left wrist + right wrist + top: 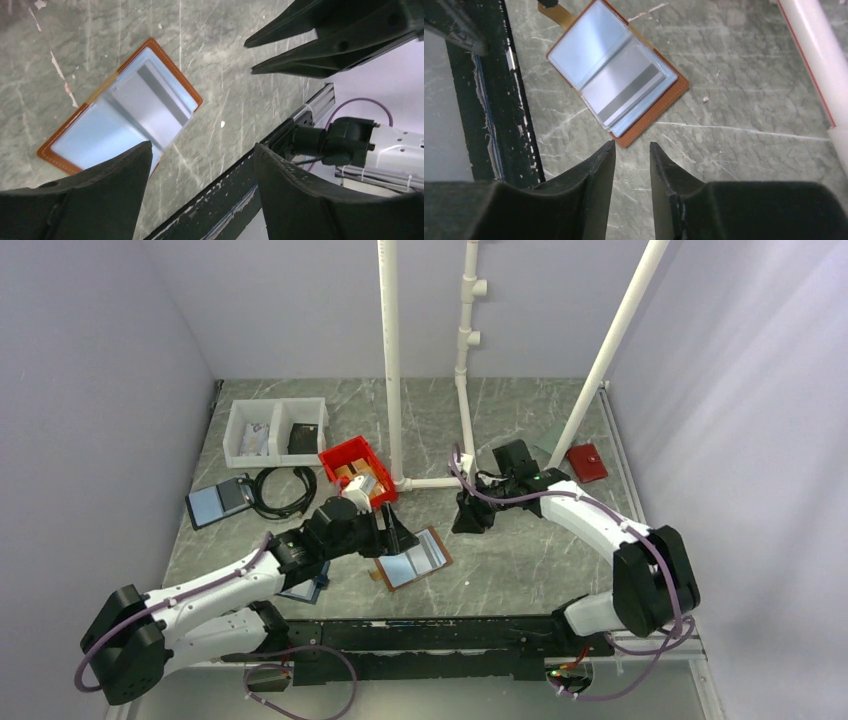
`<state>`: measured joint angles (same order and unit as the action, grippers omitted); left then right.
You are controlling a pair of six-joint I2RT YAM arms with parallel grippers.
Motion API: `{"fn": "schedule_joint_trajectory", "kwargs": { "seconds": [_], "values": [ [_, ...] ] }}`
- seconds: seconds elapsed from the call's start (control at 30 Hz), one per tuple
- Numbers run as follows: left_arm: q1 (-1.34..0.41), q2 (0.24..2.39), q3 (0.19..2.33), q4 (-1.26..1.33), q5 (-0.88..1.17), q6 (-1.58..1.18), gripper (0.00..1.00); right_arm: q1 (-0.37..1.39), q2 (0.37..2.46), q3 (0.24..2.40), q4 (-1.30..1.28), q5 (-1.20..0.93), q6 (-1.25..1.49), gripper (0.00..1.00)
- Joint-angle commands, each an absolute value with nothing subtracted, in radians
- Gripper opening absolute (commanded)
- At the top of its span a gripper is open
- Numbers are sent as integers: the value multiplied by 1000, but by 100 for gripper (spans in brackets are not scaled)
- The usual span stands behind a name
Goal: Take the credit cards out of the card holder
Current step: Remove the credit card from the card holder.
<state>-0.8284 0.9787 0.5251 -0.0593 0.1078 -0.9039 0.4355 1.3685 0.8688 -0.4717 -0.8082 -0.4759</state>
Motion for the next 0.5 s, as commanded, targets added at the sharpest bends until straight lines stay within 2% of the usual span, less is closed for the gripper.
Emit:
{"fn": "schedule_joint_trajectory", "kwargs": {
  "seconds": [0.0,0.07,0.17,0.27,0.47],
  "values": [
    [-854,1034,491,130,28,-918,75,452,1425,918,-414,-733,-364,28],
    [-857,1067,484,157,13,-928,68,459,1446,917,-388,-715,-323,18],
    [-858,1112,514,94,2,-931,59,480,1468,906,-348,-705,-267,11],
    [-863,1126,533,16,-55,-942,57,522,1497,909,-322,-686,-213,8],
    [-868,1126,468,81,-58,-989,56,569,1555,914,-290,-701,-121,4]
  ]
}}
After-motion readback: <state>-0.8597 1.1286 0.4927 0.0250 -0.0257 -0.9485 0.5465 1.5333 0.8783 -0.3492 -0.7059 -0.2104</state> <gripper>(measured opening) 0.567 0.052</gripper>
